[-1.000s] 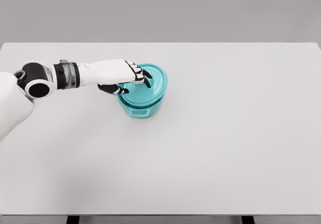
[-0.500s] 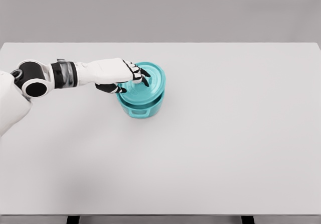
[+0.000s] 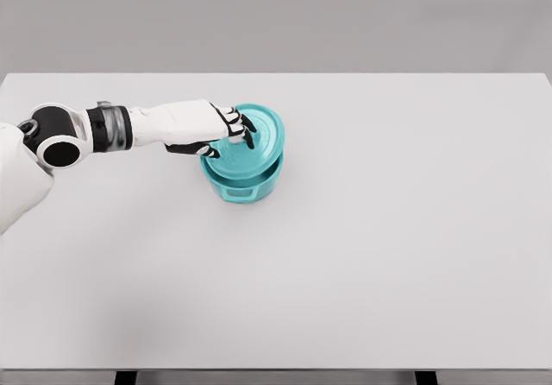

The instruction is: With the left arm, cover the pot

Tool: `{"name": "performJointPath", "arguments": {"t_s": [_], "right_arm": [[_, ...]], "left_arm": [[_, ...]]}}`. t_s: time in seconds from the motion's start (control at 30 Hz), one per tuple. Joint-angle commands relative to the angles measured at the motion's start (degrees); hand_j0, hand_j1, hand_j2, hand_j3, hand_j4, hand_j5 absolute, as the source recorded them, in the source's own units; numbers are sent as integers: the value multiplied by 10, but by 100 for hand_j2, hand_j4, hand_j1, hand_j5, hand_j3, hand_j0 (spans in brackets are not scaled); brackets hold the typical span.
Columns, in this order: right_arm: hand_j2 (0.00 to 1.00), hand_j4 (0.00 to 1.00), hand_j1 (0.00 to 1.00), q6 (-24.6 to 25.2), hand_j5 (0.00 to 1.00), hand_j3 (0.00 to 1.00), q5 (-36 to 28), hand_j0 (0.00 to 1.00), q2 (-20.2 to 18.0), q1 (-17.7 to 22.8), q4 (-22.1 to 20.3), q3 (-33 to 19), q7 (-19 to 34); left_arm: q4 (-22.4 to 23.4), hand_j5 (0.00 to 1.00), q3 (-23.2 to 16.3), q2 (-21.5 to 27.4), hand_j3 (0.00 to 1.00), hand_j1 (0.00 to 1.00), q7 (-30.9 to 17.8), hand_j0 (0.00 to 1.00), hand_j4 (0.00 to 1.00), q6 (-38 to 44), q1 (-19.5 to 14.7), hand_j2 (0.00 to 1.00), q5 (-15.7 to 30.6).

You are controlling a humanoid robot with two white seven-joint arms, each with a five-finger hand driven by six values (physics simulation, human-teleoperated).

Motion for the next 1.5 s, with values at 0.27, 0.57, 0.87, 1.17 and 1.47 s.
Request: {"name": "performJointPath", "arguments": {"t_s": [0.27,0.57,0.87,1.17,1.47], "right_arm": [[100,100,100,0,100,100,0,100,0,0,0,0,0],[100,100,100,0,100,100,0,100,0,0,0,0,0],[100,100,100,0,100,100,0,100,0,0,0,0,0],[100,100,100,0,100,100,0,100,0,0,0,0,0],[100,100,100,0,100,100,0,100,0,0,0,0,0]], "left_arm": [[-18,46,0,24,46,46,-3,46,46,-2,0,46,-5],[-34,45,0,34,45,45,2,45,45,-2,0,45,-5],[-39,50,0,36,50,50,2,50,50,-2,0,50,-4],[-50,56,0,49,56,56,2,56,56,-2,-1,56,-3],[-51,57,0,50,57,57,3,57,57,-2,-6,57,-1]]}}
